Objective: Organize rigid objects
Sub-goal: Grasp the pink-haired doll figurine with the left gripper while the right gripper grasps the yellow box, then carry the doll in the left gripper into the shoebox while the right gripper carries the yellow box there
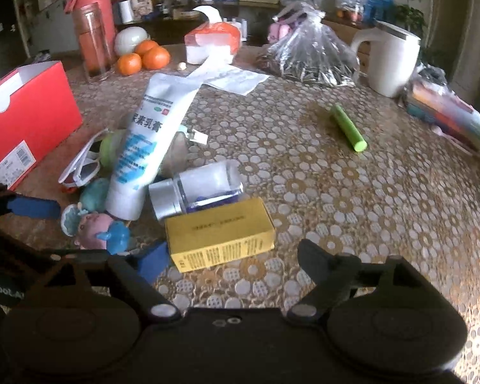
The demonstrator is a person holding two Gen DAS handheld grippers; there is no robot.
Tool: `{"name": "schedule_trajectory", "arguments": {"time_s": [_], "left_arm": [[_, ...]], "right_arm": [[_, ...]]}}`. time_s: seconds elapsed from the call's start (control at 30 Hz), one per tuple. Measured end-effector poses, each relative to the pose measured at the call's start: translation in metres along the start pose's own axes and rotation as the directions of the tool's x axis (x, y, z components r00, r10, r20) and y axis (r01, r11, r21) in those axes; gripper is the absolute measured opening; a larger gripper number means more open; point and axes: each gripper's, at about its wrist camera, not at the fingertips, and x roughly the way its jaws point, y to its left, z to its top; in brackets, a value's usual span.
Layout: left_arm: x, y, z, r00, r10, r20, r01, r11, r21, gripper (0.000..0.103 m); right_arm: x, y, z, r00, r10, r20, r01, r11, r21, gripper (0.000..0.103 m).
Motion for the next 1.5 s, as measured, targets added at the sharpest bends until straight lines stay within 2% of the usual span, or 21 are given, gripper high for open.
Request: {"name": "schedule_trajectory", "arguments": {"time_s": [0.07,0.2,0.3,0.43,0.5,1.03,1.5], "left_arm": [[0.001,-0.001,0.0,1.0,0.008,0.004,-0.008,1.0,0.005,0.1],[0.001,-0.002,-0.001,1.0,0.015,0.012,-0.016,1.0,0.005,0.099],[-0.001,-0.002,-0.001,1.0,0.005,0.024,-0.006,1.0,0.025,0.091],[-0.004,-0.003,-0.001,0.999,-0.029,0.028,0.028,0.999,0.036,0.07],[-0.007,-0.005,-0.002,0.999,-0.033,0.032,0.032,0.998,0.051,0.064],[-0.03,0.009,-0.013,0.998,-0.046,0.032,0.045,0.998,0.038,0.063],[-0.083,0.041,-0.018,0.995,-0.076,0.066,0.077,0.997,-0.007,0.063]], "right_arm": [[0.004,0.0,0.001,1.0,0.005,0.0,-0.005,1.0,0.004,0.086],[0.007,0.002,0.0,1.0,0.022,0.006,-0.022,1.0,0.005,0.078],[0.008,0.004,-0.001,1.0,0.019,0.006,-0.019,1.0,0.0,0.074],[0.007,0.006,-0.003,1.0,0.015,0.014,-0.015,1.0,0.011,0.073],[0.006,0.007,-0.004,1.0,0.008,0.016,-0.008,1.0,0.013,0.072],[-0.035,0.025,-0.026,0.997,-0.063,0.047,0.054,0.983,0.174,0.071],[-0.089,0.071,-0.015,0.993,-0.069,0.098,0.052,0.985,0.164,0.071]]}}
